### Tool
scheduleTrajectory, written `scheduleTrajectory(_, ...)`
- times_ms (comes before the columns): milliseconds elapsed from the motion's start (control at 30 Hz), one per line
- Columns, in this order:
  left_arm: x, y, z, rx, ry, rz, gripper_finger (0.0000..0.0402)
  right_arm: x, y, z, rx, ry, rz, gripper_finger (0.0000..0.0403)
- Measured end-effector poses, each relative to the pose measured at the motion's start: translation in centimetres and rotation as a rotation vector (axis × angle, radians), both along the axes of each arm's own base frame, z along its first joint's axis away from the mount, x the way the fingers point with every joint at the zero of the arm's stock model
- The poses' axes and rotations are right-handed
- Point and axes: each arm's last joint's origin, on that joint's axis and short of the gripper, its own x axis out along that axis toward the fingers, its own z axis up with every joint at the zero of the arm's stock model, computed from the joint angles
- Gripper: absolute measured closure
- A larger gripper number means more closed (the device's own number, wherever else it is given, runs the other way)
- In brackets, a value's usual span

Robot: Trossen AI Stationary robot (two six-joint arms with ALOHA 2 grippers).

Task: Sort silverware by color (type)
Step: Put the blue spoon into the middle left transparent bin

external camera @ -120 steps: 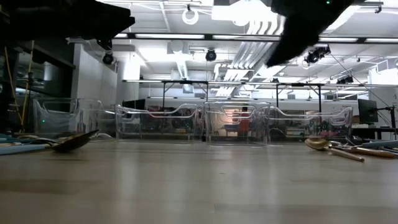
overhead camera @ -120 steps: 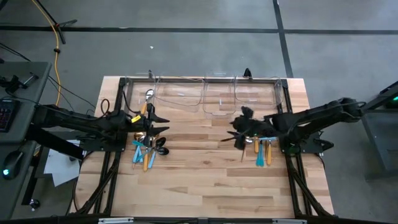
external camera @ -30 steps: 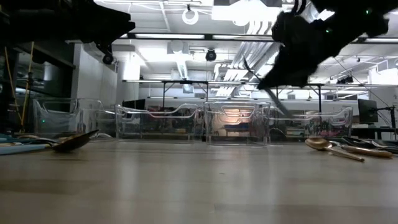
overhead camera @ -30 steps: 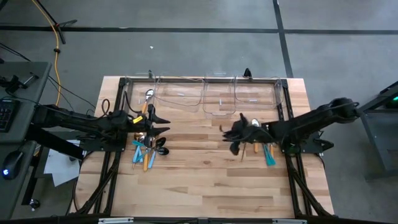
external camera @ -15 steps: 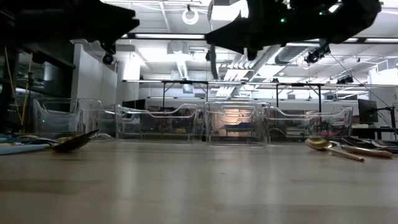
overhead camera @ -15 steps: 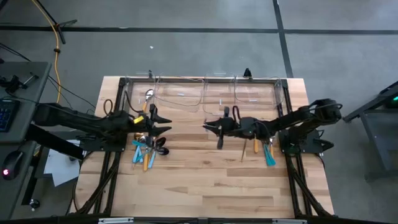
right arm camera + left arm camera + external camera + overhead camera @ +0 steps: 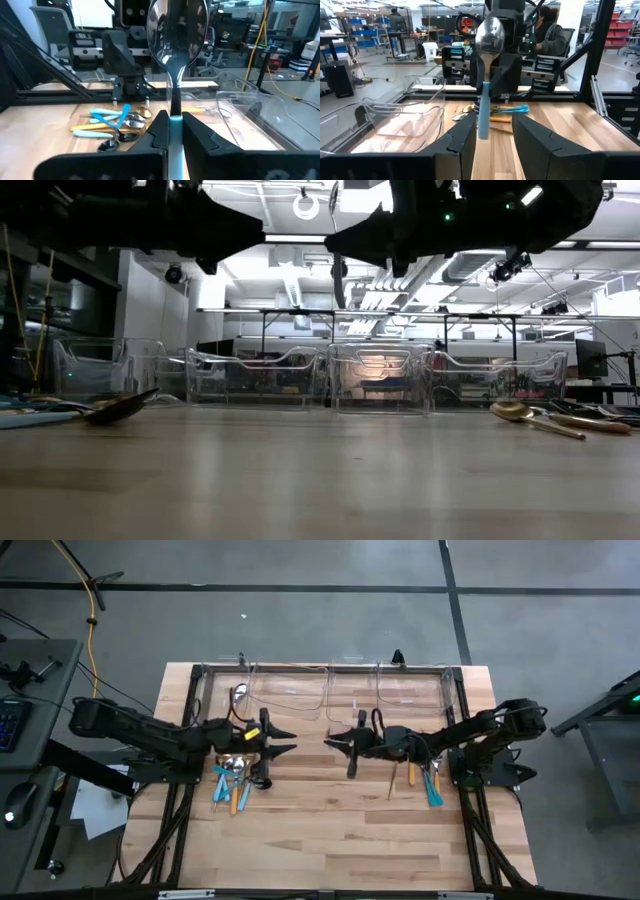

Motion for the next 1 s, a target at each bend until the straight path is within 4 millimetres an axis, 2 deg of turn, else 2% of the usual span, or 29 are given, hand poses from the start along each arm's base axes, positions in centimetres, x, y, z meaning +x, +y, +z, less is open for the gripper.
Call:
scheduleTrajectory(167, 1.0, 0.0, -0.4, -0.030, 0.030, 0.000, 0.0284, 0.0, 0.2, 0.7, 0.018, -0.076, 0.055, 0.0388)
scheduleTrajectory(333, 3.1, -0.1, -1.0, -0.028, 0.082, 0.000, 0.0284, 0.0, 0.4, 1.2, 0.035, -0.141, 0.106, 0.0388)
scheduleTrajectory(600, 6.6, -0.6, -1.1, -0.021, 0.078, -0.111, 0.0284, 0.8, 0.5, -0.2, 0.041, -0.117, 0.126, 0.0388)
scheduleTrajectory(800, 7.4, -0.7, -1.6, -0.024, 0.101, -0.113, 0.0284, 1.7, 0.8, -0.3, 0.039, -0.123, 0.156, 0.0389)
scheduleTrajectory(1000, 7.4, -0.7, -1.4, -0.023, 0.095, -0.112, 0.0284, 1.7, 0.9, 0.0, 0.039, -0.152, 0.164, 0.0389)
